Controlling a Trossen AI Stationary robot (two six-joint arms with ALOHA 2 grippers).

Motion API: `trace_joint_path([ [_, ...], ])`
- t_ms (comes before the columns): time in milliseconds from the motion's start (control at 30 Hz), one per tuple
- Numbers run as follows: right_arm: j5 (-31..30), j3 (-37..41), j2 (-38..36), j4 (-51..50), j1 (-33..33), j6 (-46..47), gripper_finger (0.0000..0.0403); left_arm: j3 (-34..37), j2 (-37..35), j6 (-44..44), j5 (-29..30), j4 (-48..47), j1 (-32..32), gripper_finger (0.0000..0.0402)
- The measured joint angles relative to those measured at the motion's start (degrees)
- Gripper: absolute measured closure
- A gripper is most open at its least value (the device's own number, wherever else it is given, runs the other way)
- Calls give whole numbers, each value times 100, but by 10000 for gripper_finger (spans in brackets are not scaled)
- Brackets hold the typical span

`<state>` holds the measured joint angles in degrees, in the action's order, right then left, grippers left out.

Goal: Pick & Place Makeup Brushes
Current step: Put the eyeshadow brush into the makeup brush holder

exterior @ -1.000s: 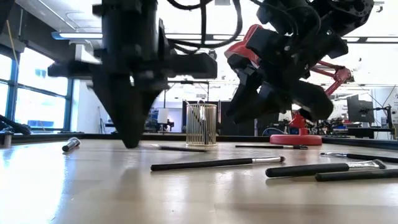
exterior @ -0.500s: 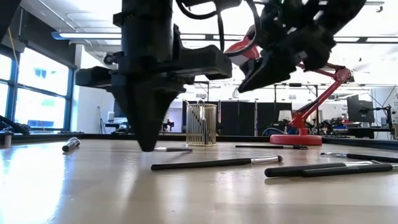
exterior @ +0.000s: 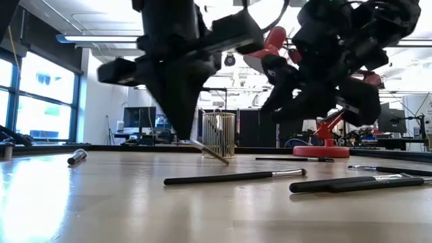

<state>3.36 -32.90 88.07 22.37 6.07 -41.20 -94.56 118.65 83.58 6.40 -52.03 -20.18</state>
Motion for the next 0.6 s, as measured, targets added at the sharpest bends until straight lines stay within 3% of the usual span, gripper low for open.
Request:
trace_joint_path([
  [167,-373,-243,761,552,399,-216,269,-14,-31,-84,0,368,-2,401],
  [433,-1277,-627,1613,1090,677,-569,273,-13,-31,-84,2,688,-4,401],
  [600,-956,-689,1629,938,671,-657,282,-13,-31,-84,4,775,-4,401],
])
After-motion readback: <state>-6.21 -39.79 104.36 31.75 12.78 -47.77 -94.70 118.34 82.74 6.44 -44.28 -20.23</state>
